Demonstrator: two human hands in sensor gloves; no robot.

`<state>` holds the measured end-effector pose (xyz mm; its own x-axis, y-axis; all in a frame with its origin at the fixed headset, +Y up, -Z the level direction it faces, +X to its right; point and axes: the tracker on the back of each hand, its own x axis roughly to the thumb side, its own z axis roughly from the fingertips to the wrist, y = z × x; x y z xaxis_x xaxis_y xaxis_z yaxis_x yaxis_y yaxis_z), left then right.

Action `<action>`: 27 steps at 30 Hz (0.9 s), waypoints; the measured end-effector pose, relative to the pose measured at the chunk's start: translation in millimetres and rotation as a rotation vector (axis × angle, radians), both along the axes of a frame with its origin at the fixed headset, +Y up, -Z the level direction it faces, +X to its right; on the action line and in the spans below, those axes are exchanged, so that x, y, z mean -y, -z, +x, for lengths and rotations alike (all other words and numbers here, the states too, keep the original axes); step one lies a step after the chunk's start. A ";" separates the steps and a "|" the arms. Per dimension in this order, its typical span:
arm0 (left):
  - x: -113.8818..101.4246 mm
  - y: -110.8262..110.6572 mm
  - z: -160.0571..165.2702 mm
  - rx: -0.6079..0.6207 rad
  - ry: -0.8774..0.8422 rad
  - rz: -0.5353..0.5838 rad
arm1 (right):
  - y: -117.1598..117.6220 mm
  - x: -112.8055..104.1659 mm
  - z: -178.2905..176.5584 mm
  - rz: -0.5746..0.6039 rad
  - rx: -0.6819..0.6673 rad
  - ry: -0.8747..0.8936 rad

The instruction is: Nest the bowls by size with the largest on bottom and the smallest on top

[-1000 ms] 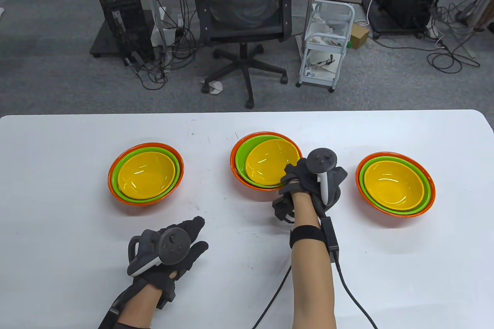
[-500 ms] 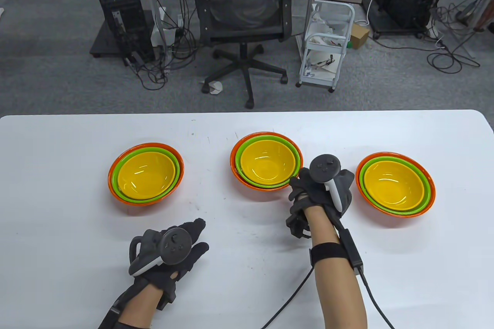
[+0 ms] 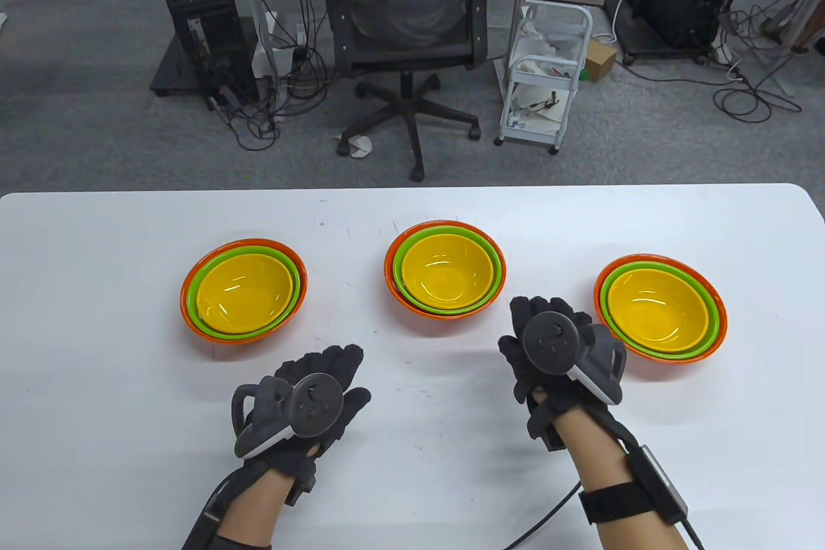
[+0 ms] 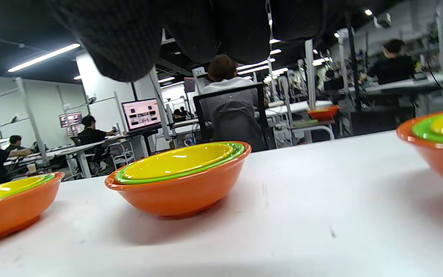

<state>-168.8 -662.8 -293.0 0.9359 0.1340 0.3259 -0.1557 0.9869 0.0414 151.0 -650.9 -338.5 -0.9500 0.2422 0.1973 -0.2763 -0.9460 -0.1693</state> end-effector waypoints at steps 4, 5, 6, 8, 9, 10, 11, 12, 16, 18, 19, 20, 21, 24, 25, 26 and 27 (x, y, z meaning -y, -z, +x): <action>-14.1 -4.9 14.1 0.011 0.030 0.081 | -23.3 -2.5 -1.6 0.105 -0.066 -0.099; -14.7 -6.4 16.0 0.008 0.029 0.098 | -27.6 -1.8 -1.9 0.122 -0.075 -0.111; -14.2 -8.9 18.6 0.003 0.030 0.120 | -33.0 -0.2 -1.8 0.139 -0.084 -0.127; -10.4 -12.3 22.6 0.006 0.057 0.132 | -40.9 4.6 -1.6 0.148 -0.097 -0.147; -8.5 -13.3 23.7 0.008 0.068 0.135 | -43.0 6.9 -1.5 0.148 -0.099 -0.156; -4.6 -15.0 25.2 0.012 0.088 0.141 | -46.2 10.9 -1.5 0.148 -0.104 -0.169; -1.9 -15.5 26.0 0.018 0.102 0.140 | -47.9 14.0 -1.7 0.146 -0.109 -0.177; 2.2 -15.8 26.6 0.023 0.116 0.121 | -49.4 17.6 -1.9 0.140 -0.115 -0.186; 18.2 -15.8 27.4 0.008 0.155 0.028 | -50.0 34.0 -2.8 0.109 -0.123 -0.217; 25.1 -15.5 26.9 0.013 0.173 0.008 | -48.7 40.9 -1.8 0.087 -0.125 -0.216; 27.5 -15.2 26.8 0.014 0.178 0.002 | -48.6 42.3 -1.3 0.087 -0.127 -0.210; 30.3 -14.9 26.6 0.015 0.183 -0.010 | -47.9 45.0 -0.2 0.088 -0.131 -0.203; 31.6 -14.7 26.6 0.016 0.183 -0.016 | -47.7 45.9 0.4 0.085 -0.129 -0.204; 35.3 -14.0 27.0 0.018 0.174 -0.032 | -47.5 48.4 2.6 0.070 -0.125 -0.200; 36.2 -13.9 27.3 0.019 0.169 -0.035 | -47.5 49.4 3.2 0.060 -0.127 -0.199; 36.6 -13.9 27.6 0.020 0.162 -0.037 | -47.8 50.0 3.7 0.051 -0.127 -0.202; 36.9 -14.0 27.8 0.021 0.158 -0.036 | -47.9 50.1 4.1 0.051 -0.127 -0.202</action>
